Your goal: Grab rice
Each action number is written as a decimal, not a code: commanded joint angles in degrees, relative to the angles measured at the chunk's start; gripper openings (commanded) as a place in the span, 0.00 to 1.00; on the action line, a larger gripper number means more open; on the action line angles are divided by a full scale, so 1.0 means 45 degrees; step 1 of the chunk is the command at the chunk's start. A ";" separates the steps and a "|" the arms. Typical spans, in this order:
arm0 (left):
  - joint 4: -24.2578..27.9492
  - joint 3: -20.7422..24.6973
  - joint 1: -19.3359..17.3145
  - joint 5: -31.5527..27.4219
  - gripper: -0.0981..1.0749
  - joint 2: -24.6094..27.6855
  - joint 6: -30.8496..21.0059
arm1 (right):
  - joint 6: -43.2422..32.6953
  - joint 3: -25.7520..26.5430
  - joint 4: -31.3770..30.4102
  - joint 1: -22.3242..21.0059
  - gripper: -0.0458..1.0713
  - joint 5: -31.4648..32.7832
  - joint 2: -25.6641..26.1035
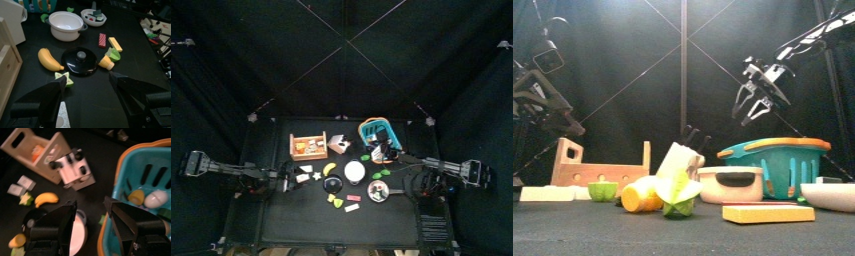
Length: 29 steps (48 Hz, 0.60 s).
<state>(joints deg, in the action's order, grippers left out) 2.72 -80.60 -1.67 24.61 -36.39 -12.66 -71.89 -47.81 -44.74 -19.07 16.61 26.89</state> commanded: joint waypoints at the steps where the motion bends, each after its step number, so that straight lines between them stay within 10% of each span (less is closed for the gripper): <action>1: -0.0020 0.0273 -0.0059 -0.0137 0.94 0.0020 0.0000 | 0.0020 -0.0176 -0.0039 0.1074 0.79 -0.0391 0.0430; 14: -0.0996 0.0313 0.0020 -0.0879 0.94 0.0020 0.0000 | 0.0098 -0.0840 -0.0059 0.3281 0.79 -0.1699 0.0234; 29: -0.1035 0.1152 -0.0098 -0.4785 0.94 0.0020 0.0137 | 0.0078 -0.1211 -0.0059 0.3906 0.79 -0.1758 -0.0664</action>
<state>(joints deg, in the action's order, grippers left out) -3.34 -78.22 -1.85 8.00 -36.39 -12.22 -71.46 -53.79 -45.00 -1.58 9.05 24.17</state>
